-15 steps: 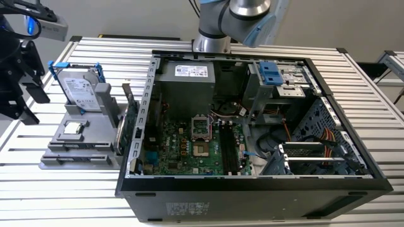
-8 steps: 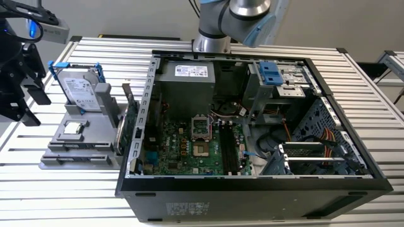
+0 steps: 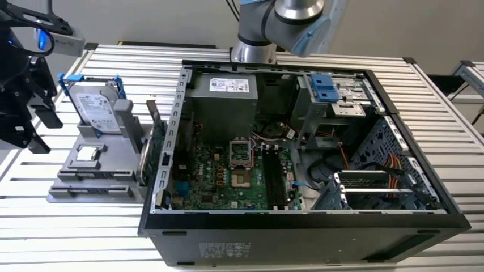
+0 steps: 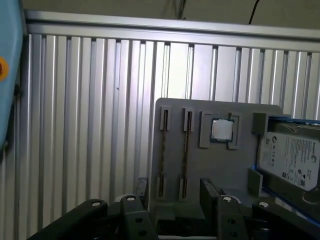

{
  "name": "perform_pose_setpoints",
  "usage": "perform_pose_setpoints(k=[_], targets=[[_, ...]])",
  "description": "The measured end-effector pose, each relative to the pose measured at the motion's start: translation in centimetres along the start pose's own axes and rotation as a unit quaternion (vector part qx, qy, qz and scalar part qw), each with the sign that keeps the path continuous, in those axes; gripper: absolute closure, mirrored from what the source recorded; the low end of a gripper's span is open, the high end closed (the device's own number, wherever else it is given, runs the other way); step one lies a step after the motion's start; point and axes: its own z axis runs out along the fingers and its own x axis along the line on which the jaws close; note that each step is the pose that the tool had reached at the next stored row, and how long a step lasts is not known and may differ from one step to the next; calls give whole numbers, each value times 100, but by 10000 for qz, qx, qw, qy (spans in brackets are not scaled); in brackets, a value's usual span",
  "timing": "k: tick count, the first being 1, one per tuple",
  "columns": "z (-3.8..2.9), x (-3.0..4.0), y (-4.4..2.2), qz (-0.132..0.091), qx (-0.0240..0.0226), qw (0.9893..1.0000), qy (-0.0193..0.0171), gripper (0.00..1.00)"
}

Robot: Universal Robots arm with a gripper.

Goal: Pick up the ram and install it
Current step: 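Pick up the ram and move it above insertion slot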

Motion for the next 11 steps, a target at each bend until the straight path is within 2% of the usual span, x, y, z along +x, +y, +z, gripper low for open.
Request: perform_pose_setpoints(k=[11], targets=[[87, -32, -3, 0, 3, 10000, 2, 0]])
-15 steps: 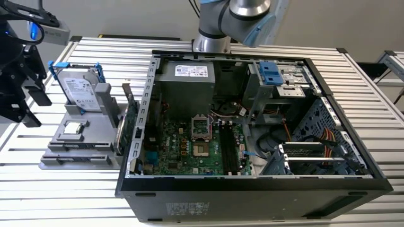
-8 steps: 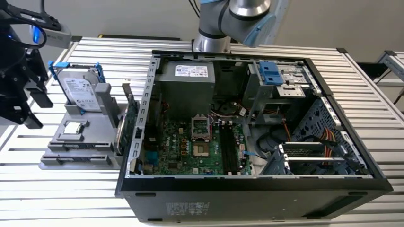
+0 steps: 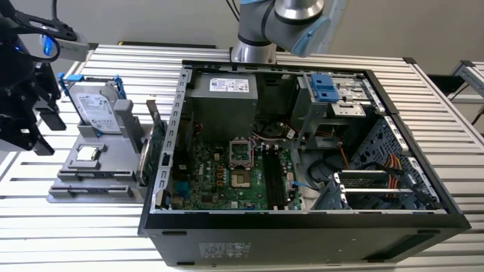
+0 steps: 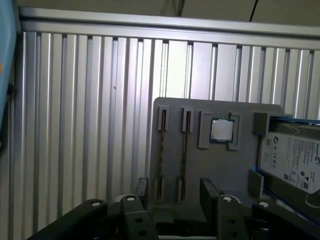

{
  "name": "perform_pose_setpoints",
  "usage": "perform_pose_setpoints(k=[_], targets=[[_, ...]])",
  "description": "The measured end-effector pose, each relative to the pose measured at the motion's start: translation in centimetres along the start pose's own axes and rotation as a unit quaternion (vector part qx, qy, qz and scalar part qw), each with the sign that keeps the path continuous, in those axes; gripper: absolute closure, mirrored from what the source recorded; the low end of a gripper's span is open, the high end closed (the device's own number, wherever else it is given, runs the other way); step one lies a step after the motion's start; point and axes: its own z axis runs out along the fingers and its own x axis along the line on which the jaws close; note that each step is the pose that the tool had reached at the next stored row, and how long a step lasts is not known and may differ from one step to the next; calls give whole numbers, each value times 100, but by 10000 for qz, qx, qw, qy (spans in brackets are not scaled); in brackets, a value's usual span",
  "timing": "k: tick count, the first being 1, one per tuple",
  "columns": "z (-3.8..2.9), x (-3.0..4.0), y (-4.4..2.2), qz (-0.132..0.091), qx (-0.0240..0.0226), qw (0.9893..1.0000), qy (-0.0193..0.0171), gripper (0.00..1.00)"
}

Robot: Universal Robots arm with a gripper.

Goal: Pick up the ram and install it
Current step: 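Pick up the ram and move it above insertion slot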

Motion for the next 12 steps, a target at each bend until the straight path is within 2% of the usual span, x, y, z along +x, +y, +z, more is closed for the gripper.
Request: perform_pose_setpoints(k=[12], targets=[[99, -6, -42, 8, 0, 10000, 3, 0]])
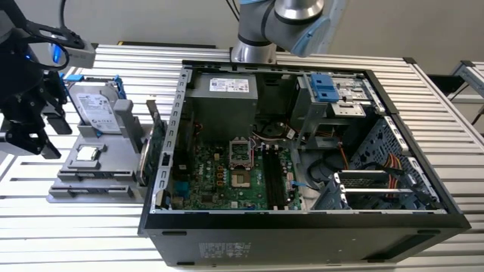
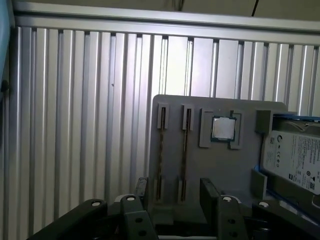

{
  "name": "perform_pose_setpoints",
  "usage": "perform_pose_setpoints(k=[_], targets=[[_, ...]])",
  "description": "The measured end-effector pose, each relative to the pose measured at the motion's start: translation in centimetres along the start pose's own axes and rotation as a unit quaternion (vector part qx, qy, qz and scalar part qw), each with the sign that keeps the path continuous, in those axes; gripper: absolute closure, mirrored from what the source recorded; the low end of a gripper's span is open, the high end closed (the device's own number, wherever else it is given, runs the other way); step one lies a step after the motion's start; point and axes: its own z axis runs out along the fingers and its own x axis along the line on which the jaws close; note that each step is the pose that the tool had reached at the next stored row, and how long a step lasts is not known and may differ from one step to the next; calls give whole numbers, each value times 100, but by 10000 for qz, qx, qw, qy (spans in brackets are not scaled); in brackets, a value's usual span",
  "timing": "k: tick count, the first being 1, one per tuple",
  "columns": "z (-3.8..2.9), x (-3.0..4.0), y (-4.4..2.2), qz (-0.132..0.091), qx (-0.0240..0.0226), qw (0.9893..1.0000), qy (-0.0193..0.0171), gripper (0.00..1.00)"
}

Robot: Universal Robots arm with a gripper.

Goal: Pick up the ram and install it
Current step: 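Pick up the ram and move it above insertion slot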

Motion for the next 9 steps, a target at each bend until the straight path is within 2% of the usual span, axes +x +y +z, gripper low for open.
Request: perform_pose_setpoints(k=[9], targets=[[75, -1, -38, 107, 1, 9999, 5, 0]])
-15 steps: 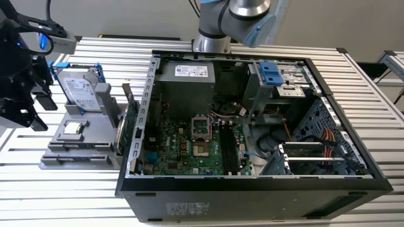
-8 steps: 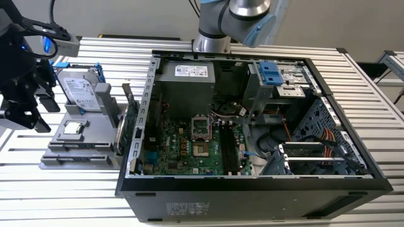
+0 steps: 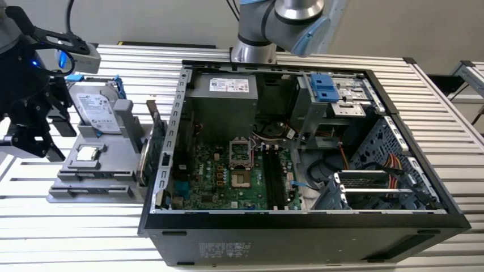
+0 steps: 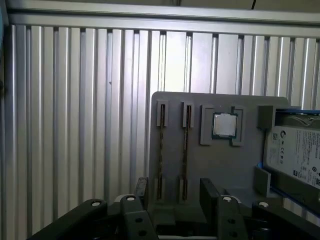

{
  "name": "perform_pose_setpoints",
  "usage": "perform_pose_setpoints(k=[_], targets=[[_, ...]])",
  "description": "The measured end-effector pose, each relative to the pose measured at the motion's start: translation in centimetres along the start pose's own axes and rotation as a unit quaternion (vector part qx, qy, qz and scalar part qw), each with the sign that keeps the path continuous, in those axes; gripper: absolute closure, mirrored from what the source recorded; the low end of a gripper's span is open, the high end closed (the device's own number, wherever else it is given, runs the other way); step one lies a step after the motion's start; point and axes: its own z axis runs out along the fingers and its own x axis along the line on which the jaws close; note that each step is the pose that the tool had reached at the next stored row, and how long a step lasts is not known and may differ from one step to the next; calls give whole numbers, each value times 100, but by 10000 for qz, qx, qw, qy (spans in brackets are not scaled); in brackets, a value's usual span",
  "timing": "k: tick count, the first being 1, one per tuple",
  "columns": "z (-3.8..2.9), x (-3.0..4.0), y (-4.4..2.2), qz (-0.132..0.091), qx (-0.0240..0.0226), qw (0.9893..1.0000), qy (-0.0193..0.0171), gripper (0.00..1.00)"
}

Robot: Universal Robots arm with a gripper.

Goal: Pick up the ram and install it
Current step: 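Pick up the ram and move it above insertion slot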

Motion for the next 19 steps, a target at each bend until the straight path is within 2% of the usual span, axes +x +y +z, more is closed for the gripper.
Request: perform_pose_setpoints(k=[9, 19], targets=[[64, -14, -4, 10, -1, 10000, 20, 0], [128, -62, -6, 16, 0, 10000, 48, 0]])
